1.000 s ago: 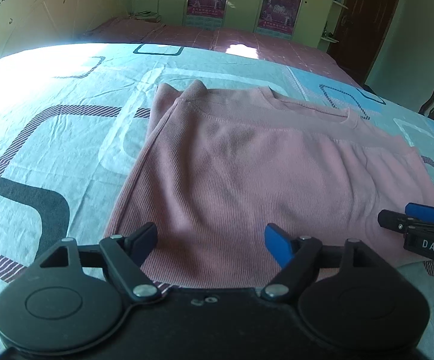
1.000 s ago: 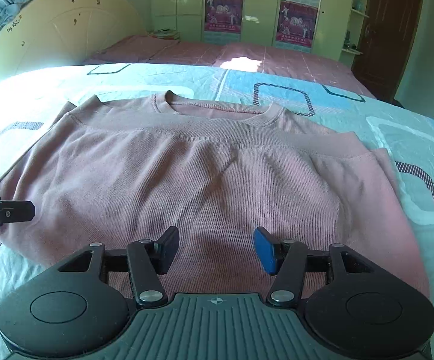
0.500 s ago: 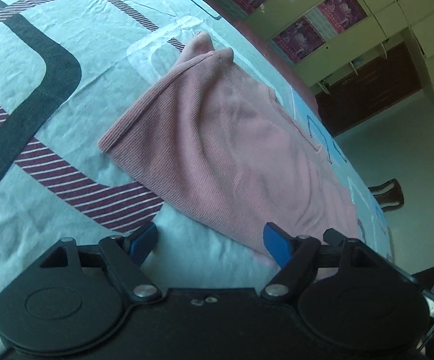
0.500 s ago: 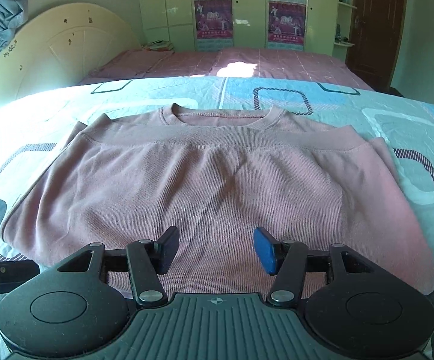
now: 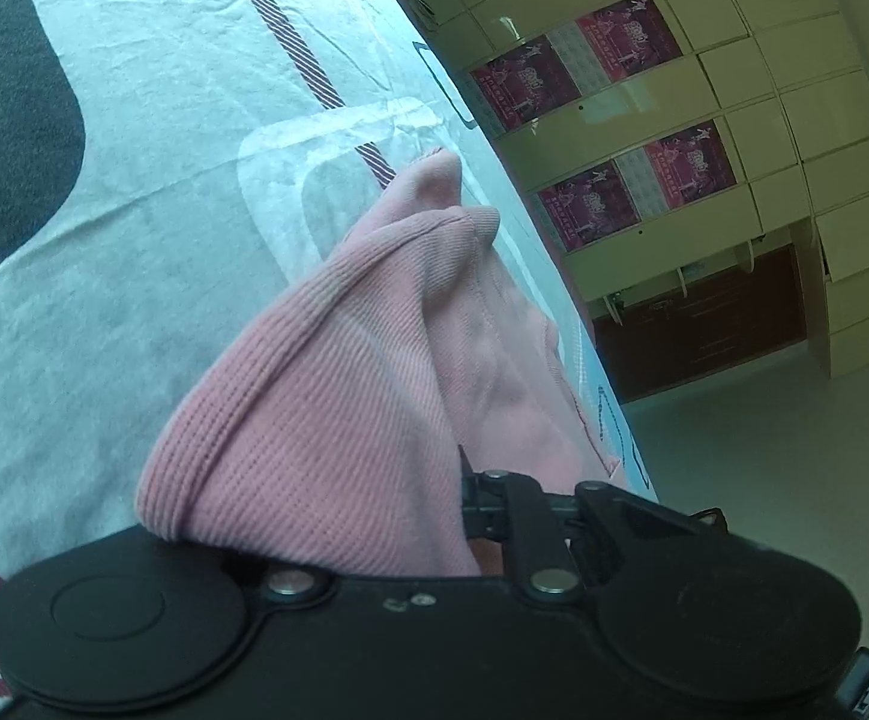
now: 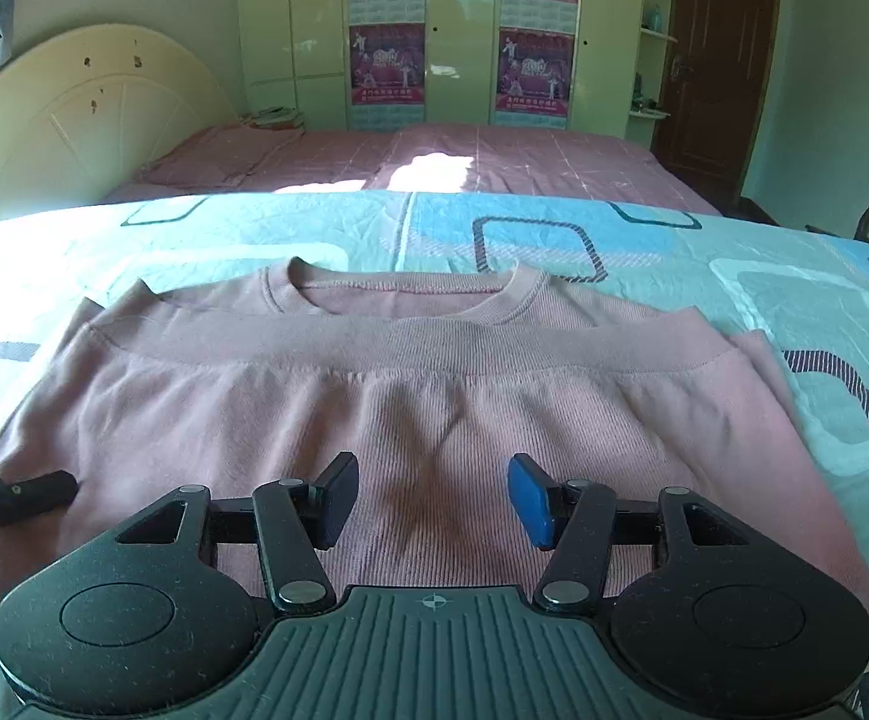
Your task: Fold small clothes
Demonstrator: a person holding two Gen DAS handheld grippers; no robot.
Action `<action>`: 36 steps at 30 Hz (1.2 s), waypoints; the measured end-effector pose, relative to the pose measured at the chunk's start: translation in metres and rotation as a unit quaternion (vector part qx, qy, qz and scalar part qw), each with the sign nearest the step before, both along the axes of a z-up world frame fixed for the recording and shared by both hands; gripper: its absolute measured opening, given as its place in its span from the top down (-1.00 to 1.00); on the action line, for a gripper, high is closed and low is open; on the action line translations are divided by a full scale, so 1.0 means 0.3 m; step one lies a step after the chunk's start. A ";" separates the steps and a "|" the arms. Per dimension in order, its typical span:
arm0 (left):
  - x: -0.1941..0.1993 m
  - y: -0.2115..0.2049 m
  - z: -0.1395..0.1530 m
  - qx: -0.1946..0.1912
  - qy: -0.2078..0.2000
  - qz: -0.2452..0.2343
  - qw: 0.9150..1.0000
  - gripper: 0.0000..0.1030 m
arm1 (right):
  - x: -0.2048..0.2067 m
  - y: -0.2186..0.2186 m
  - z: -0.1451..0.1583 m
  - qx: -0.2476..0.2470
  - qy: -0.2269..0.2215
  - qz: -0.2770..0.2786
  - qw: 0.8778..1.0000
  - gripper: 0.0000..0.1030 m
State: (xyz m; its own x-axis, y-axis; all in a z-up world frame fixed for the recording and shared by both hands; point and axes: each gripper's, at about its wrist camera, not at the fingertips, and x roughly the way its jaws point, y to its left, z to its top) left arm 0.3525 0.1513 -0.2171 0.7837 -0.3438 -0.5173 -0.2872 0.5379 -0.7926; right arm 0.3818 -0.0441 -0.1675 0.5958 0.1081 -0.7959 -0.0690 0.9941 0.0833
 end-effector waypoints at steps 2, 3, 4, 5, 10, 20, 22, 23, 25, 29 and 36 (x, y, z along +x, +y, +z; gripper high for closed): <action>0.001 -0.008 0.008 0.012 -0.005 -0.003 1.000 0.76 | -0.004 0.001 -0.021 -0.005 -0.001 0.007 1.000 -0.07; -0.001 -0.009 0.009 0.016 -0.006 -0.005 1.000 0.76 | -0.001 -0.003 -0.008 -0.006 0.002 0.008 1.000 -0.07; 0.003 -0.006 0.007 0.014 -0.005 -0.005 1.000 0.76 | -0.004 -0.011 0.013 0.002 -0.006 0.002 1.000 -0.07; 0.004 -0.003 0.006 0.013 -0.005 -0.006 1.000 0.76 | -0.016 -0.018 0.035 0.009 -0.025 -0.002 1.000 -0.07; -0.001 -0.013 0.022 0.028 -0.008 -0.008 1.000 0.77 | -0.018 0.003 -0.026 -0.008 -0.004 0.018 1.000 -0.07; -0.015 -0.095 0.135 0.116 -0.030 -0.004 0.993 0.80 | -0.007 -0.040 -0.011 0.028 -0.010 0.035 0.999 -0.07; -0.011 -0.145 0.209 0.154 -0.053 -0.014 0.987 0.80 | -0.014 -0.091 0.026 0.059 -0.024 0.029 0.998 -0.07; -0.005 -0.177 0.246 0.171 -0.065 -0.023 0.983 0.80 | -0.021 -0.117 0.042 0.064 -0.032 0.029 0.997 -0.07; 0.010 -0.243 0.309 0.198 -0.083 -0.041 0.976 0.80 | -0.031 -0.179 0.074 0.081 -0.040 0.026 0.996 -0.07; 0.059 -0.452 0.421 0.244 -0.123 -0.099 0.957 0.80 | -0.040 -0.339 0.106 0.108 -0.043 -0.001 0.993 -0.07; 0.114 -0.924 0.438 0.290 -0.172 -0.240 0.910 0.80 | -0.087 -0.658 0.123 0.125 -0.045 -0.070 0.989 -0.07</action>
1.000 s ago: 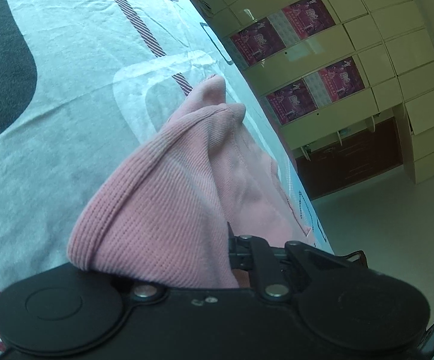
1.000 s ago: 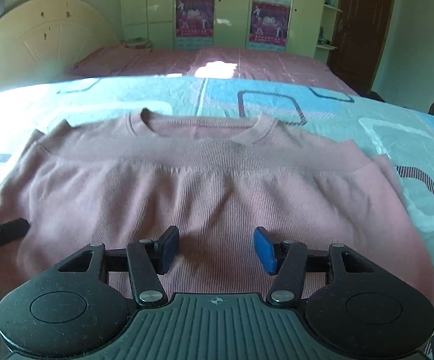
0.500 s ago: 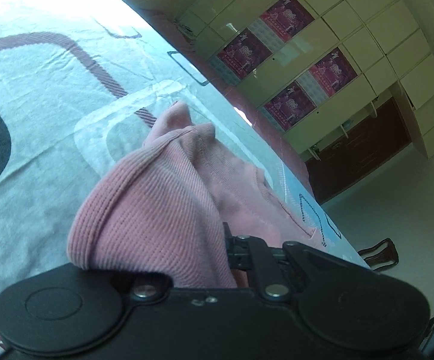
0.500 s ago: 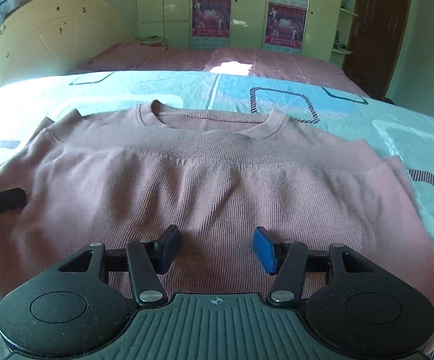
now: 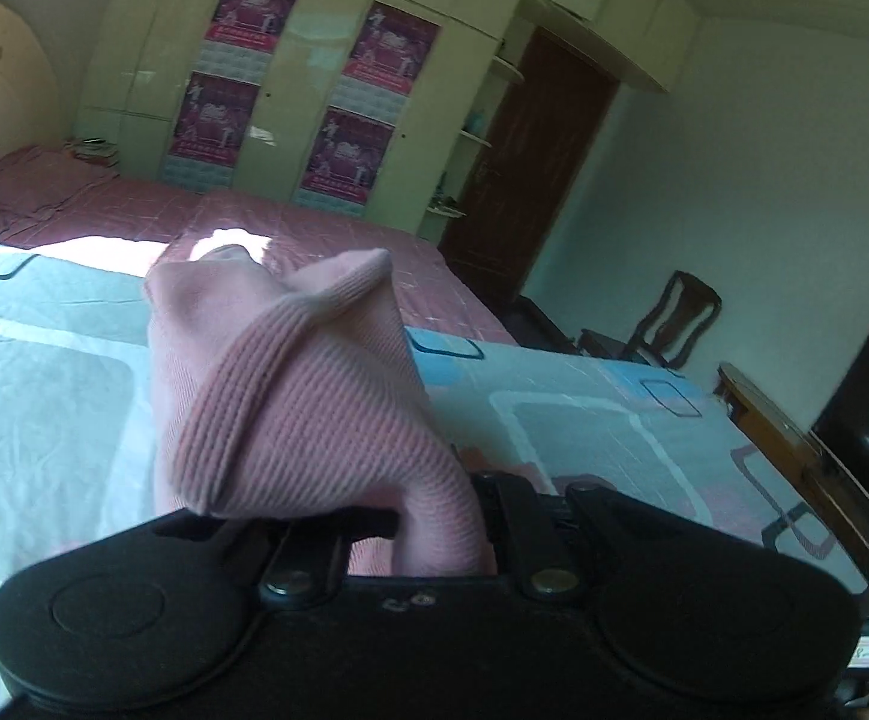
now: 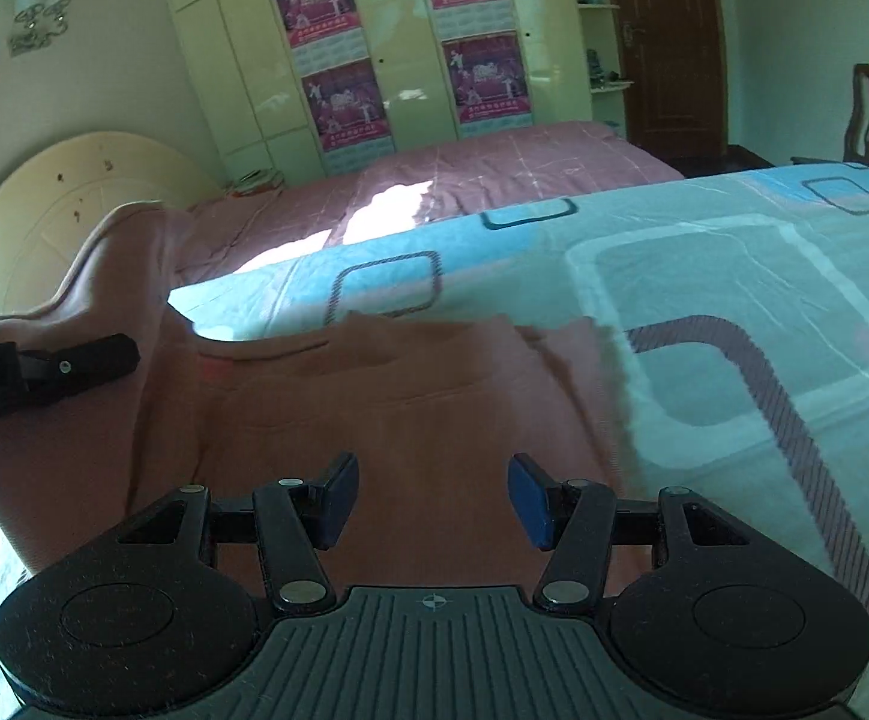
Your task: Fold small clothes
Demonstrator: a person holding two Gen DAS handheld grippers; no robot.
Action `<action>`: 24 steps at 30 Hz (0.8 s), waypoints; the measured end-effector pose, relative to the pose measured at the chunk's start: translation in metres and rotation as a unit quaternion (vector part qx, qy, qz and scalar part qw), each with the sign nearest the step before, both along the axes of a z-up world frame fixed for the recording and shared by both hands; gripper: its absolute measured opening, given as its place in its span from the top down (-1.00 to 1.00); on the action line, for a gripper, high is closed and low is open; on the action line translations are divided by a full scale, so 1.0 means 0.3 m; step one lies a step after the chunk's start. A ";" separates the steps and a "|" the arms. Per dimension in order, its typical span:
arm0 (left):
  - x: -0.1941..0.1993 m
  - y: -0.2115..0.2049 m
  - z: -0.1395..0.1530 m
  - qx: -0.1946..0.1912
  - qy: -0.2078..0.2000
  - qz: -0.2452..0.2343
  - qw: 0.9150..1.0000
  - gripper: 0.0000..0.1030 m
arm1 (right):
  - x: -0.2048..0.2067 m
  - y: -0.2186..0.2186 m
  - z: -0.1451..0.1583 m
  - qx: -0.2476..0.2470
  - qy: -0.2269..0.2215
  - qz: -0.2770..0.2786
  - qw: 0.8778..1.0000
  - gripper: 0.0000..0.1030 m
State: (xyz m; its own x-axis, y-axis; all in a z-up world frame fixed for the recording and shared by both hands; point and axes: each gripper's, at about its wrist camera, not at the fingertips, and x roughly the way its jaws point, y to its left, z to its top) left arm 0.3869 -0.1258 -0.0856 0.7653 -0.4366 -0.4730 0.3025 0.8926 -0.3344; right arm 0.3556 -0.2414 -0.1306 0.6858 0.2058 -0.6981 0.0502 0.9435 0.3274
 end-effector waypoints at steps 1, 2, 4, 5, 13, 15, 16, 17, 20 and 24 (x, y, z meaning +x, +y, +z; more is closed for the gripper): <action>0.004 -0.065 -0.017 0.014 0.003 -0.022 1.000 0.80 | -0.010 -0.043 -0.001 -0.001 0.001 -0.010 1.000 -0.07; 0.007 -0.142 -0.048 0.039 0.008 -0.047 0.998 0.80 | -0.020 -0.085 -0.003 -0.002 0.003 -0.020 1.000 -0.07; 0.005 -0.263 -0.127 0.101 0.027 -0.074 0.992 0.77 | -0.042 -0.158 -0.008 -0.002 0.007 -0.037 0.999 -0.07; 0.004 -0.308 -0.175 0.122 0.049 -0.085 0.988 0.66 | -0.052 -0.189 -0.011 0.001 0.010 -0.042 0.999 -0.07; -0.164 -0.344 -0.220 0.144 0.035 -0.147 0.978 0.39 | -0.087 -0.282 0.016 0.057 0.000 -0.036 0.998 -0.07; -0.200 -0.310 -0.207 0.144 0.029 -0.159 0.976 0.31 | -0.061 -0.261 0.004 0.077 0.009 -0.016 0.997 -0.07; -0.210 -0.290 -0.198 0.147 0.027 -0.153 0.977 0.30 | -0.055 -0.249 -0.007 0.087 0.017 -0.007 0.996 -0.07; -0.217 -0.265 -0.187 0.146 0.027 -0.144 0.978 0.29 | -0.049 -0.241 -0.022 0.102 0.028 0.000 0.994 -0.07; -0.219 -0.156 -0.152 0.139 0.027 -0.092 0.986 0.25 | -0.067 -0.223 -0.052 0.125 0.057 0.002 0.991 -0.07; -0.210 -0.007 -0.142 0.144 0.043 -0.003 0.989 0.25 | -0.112 -0.208 -0.064 0.147 0.075 0.003 0.986 -0.07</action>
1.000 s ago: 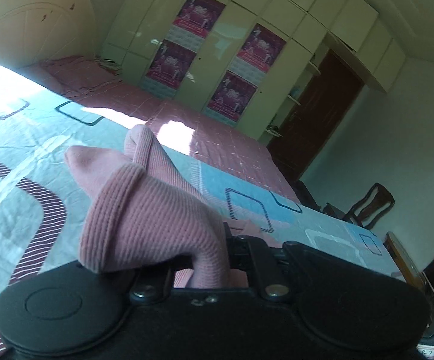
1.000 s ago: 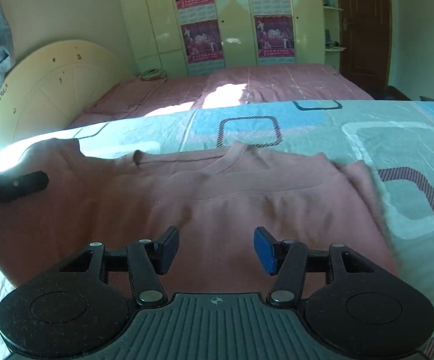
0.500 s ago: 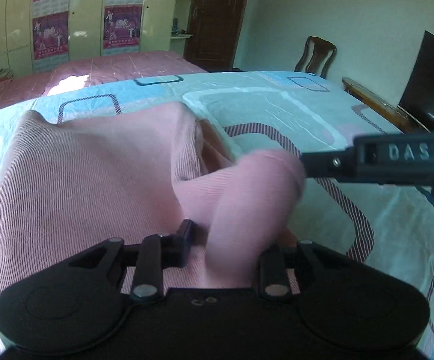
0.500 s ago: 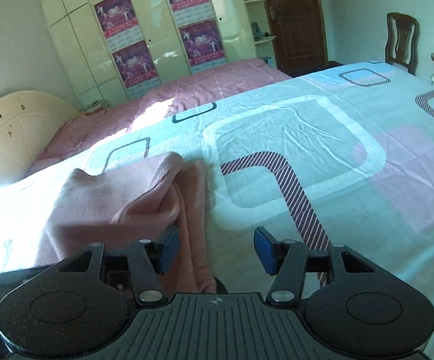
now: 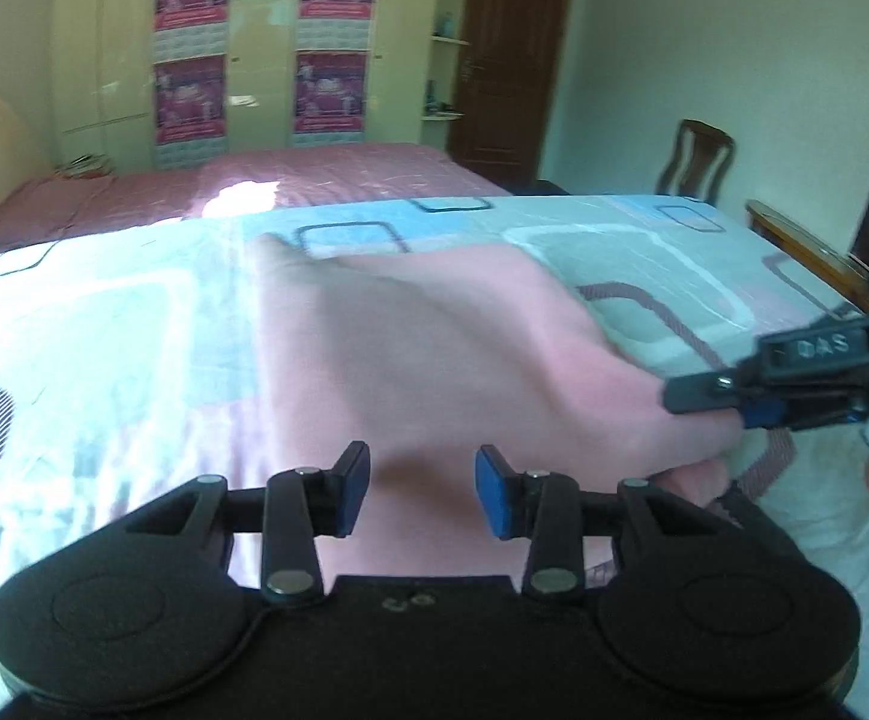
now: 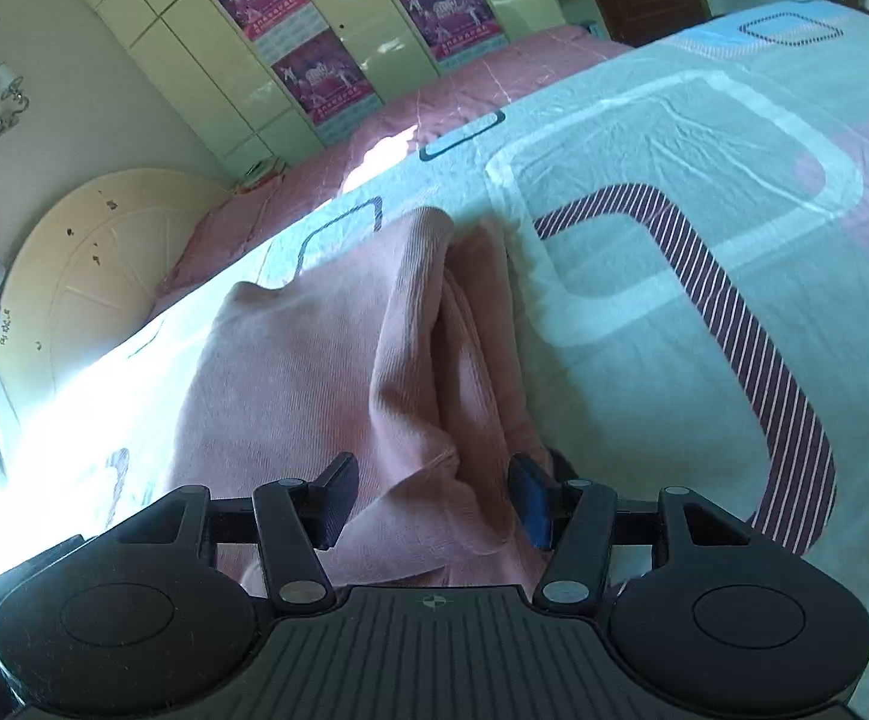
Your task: Fold small clothes
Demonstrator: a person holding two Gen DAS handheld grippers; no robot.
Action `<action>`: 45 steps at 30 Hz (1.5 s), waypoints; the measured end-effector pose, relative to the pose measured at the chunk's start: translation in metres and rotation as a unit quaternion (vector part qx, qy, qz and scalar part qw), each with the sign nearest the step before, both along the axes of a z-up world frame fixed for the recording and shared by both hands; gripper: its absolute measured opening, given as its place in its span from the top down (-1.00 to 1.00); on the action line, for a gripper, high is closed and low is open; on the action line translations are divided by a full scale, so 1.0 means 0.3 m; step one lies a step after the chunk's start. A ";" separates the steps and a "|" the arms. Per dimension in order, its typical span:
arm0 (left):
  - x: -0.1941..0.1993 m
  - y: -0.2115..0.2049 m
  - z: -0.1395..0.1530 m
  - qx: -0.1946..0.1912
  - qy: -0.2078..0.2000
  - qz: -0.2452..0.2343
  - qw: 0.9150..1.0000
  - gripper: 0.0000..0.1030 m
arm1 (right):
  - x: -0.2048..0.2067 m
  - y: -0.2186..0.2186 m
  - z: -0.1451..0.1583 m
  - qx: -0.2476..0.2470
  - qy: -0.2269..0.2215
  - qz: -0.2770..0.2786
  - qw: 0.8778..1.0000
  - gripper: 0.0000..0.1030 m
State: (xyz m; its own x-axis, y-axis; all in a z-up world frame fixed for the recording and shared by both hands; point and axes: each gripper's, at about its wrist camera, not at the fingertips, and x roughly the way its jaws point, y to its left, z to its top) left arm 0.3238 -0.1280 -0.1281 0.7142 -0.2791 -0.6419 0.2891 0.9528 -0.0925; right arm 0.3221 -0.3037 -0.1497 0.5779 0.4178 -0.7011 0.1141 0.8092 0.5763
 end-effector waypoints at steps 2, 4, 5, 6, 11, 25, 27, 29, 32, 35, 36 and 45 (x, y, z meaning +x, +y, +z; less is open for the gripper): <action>0.004 0.067 -0.020 -0.009 0.025 0.034 0.999 0.25 | -0.005 0.014 -0.003 -0.007 0.006 0.003 1.000 -0.06; 0.007 0.100 -0.040 -0.019 0.046 0.047 0.998 0.25 | -0.003 0.021 -0.010 -0.009 0.017 0.000 1.000 -0.06; 0.016 0.109 -0.051 -0.028 0.057 0.048 0.997 0.25 | -0.003 0.023 -0.014 -0.009 0.019 -0.004 1.000 -0.06; 0.021 0.109 -0.061 -0.033 0.065 0.046 0.996 0.26 | -0.005 0.024 -0.017 -0.013 0.019 -0.008 1.000 -0.04; 0.034 0.093 -0.092 -0.040 0.080 0.037 0.995 0.27 | 0.016 0.035 -0.039 -0.041 0.042 0.008 0.998 0.74; 0.048 0.130 -0.046 -0.044 0.087 -0.001 0.995 0.31 | -0.076 0.049 0.035 -0.153 0.009 0.062 0.986 0.65; 0.069 0.147 -0.010 -0.056 0.075 0.004 0.996 0.26 | -0.064 0.040 0.080 -0.162 -0.017 0.051 0.985 0.06; 0.111 0.150 0.011 -0.065 0.068 0.009 0.996 0.26 | -0.024 0.040 0.104 -0.163 -0.035 0.048 0.985 -0.15; 0.197 0.133 0.013 -0.065 0.055 0.020 0.996 0.26 | 0.077 0.061 0.083 -0.164 -0.037 0.049 0.984 -0.09; 0.283 0.106 0.000 -0.068 0.046 0.030 0.996 0.26 | 0.185 0.075 0.005 -0.144 -0.011 0.045 0.989 0.04; 0.308 0.095 -0.005 -0.068 0.044 0.032 0.996 0.23 | 0.215 0.076 -0.021 -0.141 -0.007 0.038 0.989 0.13; 0.361 0.049 -0.073 -0.045 0.036 0.039 0.998 0.14 | 0.273 0.071 -0.080 -0.173 -0.014 0.008 0.985 0.85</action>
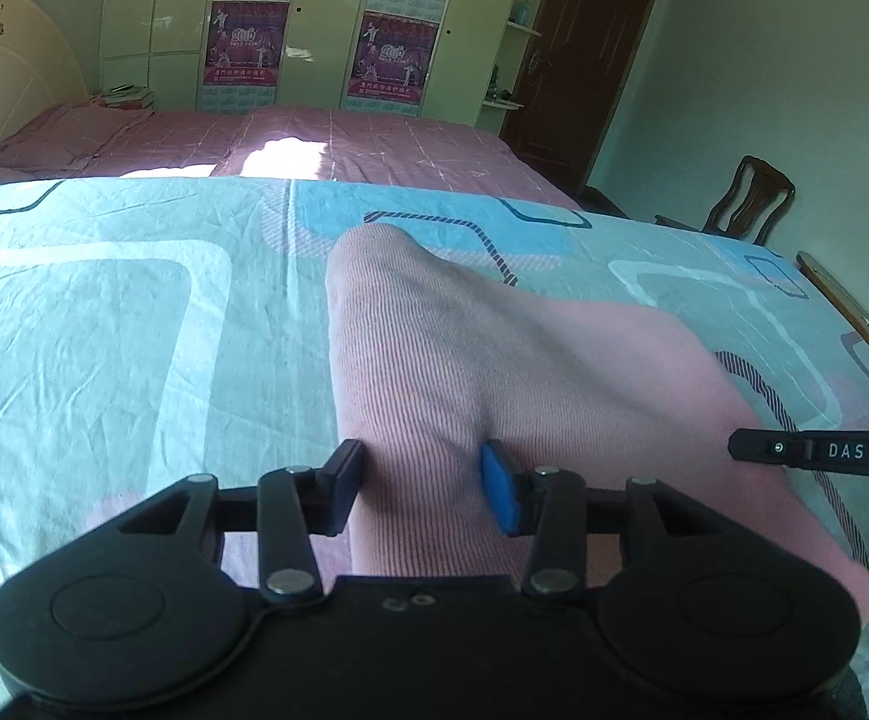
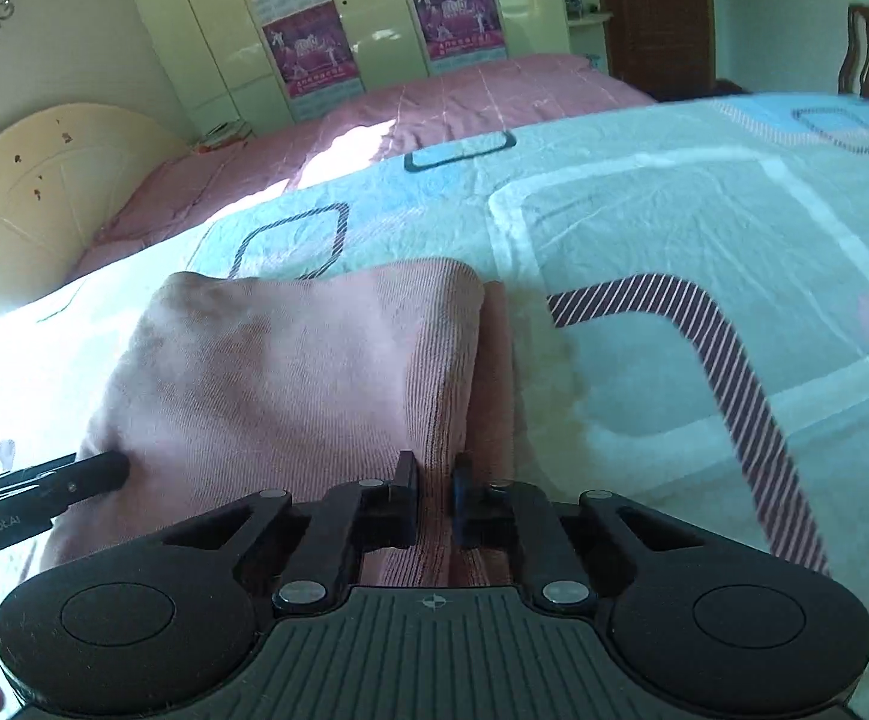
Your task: Fold small clothes
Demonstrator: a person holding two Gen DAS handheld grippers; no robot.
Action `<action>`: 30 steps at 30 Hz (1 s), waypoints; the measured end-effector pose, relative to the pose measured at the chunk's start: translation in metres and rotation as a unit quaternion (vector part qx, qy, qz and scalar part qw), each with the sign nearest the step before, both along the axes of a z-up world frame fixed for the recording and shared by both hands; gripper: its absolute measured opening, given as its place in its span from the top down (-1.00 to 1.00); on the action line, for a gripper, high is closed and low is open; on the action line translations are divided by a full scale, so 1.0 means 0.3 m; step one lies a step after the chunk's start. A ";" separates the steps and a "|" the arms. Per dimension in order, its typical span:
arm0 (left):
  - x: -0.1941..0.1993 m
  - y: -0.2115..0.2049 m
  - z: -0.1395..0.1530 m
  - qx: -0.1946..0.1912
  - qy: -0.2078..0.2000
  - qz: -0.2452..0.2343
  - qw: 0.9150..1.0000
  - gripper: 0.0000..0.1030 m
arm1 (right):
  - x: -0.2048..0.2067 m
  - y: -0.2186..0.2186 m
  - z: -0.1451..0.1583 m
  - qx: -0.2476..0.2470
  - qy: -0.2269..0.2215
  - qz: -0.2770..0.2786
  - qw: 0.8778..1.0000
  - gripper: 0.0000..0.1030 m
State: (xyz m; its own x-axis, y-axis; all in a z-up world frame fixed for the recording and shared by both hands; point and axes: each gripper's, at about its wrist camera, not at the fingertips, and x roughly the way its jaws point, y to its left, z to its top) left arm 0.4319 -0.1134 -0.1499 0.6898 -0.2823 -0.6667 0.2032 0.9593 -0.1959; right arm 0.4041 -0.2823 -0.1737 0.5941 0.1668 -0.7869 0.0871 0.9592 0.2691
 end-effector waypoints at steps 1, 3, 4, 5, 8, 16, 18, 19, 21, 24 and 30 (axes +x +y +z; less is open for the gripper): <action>-0.009 -0.007 0.002 0.005 -0.005 -0.004 1.000 0.14 | 0.006 -0.014 -0.020 0.007 0.011 -0.003 1.000 0.85; -0.015 -0.013 0.018 0.011 -0.011 -0.005 1.000 0.12 | 0.008 -0.018 -0.015 0.010 0.009 0.003 1.000 0.85; -0.015 -0.009 0.028 0.006 -0.012 -0.003 1.000 0.11 | 0.006 -0.015 0.000 0.008 0.002 0.008 1.000 0.85; -0.012 -0.001 0.038 0.000 -0.015 0.000 1.000 0.10 | 0.005 -0.021 0.013 0.016 -0.002 0.004 1.000 0.84; 0.031 0.020 0.067 -0.007 -0.027 0.013 1.000 0.08 | 0.020 -0.039 0.065 0.036 -0.023 -0.003 0.999 0.84; 0.181 0.002 0.024 -0.001 -0.012 0.034 0.999 0.07 | 0.209 -0.040 -0.018 0.061 0.019 -0.009 0.998 0.59; 0.190 0.000 -0.004 0.001 -0.009 0.041 0.999 0.04 | 0.216 -0.030 -0.029 0.051 0.013 -0.005 0.999 0.60; 0.189 0.001 -0.013 -0.002 -0.010 0.045 0.999 0.04 | 0.212 -0.025 -0.026 0.041 0.006 -0.004 0.999 0.74; 0.177 -0.005 -0.016 -0.008 -0.014 0.051 0.999 0.06 | 0.195 -0.011 -0.015 -0.008 -0.019 -0.011 1.000 0.84; 0.173 -0.031 -0.022 0.010 -0.021 0.040 0.999 0.04 | 0.207 -0.011 -0.079 -0.060 0.008 -0.021 0.998 1.00; 0.171 -0.026 -0.012 0.017 -0.020 0.040 0.999 -0.02 | 0.154 -0.047 -0.006 -0.035 -0.031 -0.036 0.998 1.00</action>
